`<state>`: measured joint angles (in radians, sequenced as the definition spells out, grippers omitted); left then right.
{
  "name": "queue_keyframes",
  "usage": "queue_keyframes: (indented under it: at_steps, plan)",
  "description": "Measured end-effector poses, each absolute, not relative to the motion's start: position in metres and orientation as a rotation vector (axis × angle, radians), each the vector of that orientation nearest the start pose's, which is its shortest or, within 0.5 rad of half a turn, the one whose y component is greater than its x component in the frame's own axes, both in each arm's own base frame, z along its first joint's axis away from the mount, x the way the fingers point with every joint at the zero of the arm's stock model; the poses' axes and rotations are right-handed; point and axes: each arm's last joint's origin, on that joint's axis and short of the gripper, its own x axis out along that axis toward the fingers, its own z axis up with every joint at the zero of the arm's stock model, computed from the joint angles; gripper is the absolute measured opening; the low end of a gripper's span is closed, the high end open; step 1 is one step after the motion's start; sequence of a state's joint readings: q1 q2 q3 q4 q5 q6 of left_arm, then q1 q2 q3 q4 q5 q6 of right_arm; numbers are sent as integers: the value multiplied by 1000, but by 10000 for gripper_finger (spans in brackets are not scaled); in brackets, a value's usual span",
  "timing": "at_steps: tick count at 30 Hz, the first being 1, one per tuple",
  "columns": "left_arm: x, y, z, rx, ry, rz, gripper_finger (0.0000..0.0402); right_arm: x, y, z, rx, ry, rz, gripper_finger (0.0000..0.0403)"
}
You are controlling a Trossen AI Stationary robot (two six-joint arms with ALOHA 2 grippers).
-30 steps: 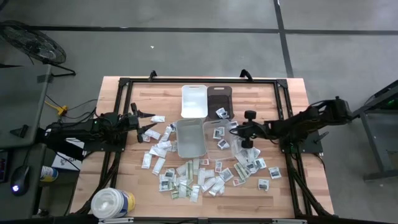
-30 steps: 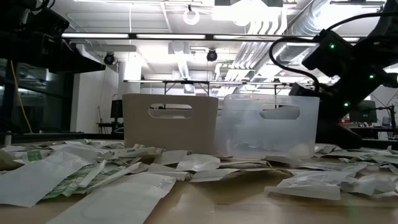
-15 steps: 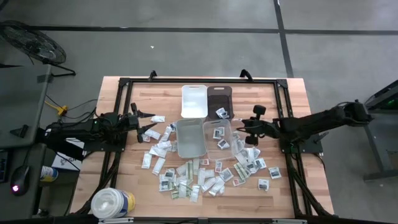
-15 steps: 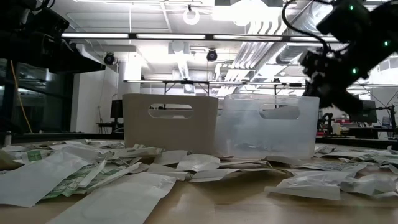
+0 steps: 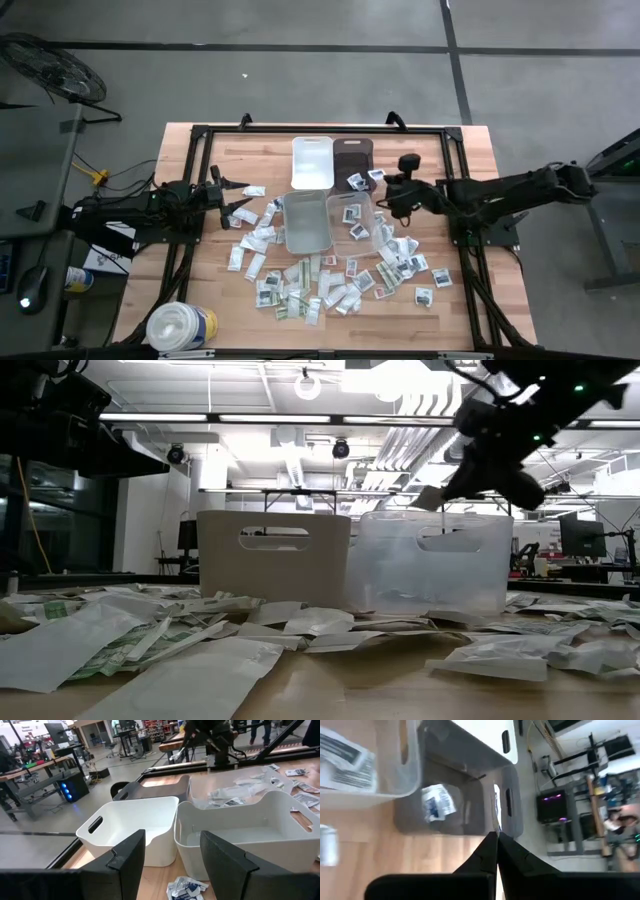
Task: Pick & Place First Aid Supplies
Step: Put the blue alcohol pad into the black bin
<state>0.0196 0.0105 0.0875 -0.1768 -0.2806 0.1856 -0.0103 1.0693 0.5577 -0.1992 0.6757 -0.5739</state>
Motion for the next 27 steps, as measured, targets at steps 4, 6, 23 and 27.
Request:
queue_keyframes:
  at_steps: [4, 6, 23, 27]
  plan:
    - [91, 10, 175, 197, 127, 290, 189, 229, -32, 204, -840, 924, -419, 0]
    - [91, 10, 175, 197, 127, 290, 189, 243, -39, 204, -830, 921, -406, 0]
    - [91, 10, 175, 197, 127, 290, 189, 287, -69, 187, -728, 998, -344, 0]
    - [91, 10, 175, 197, 127, 290, 189, 285, -69, 186, -730, 1018, -343, 6]
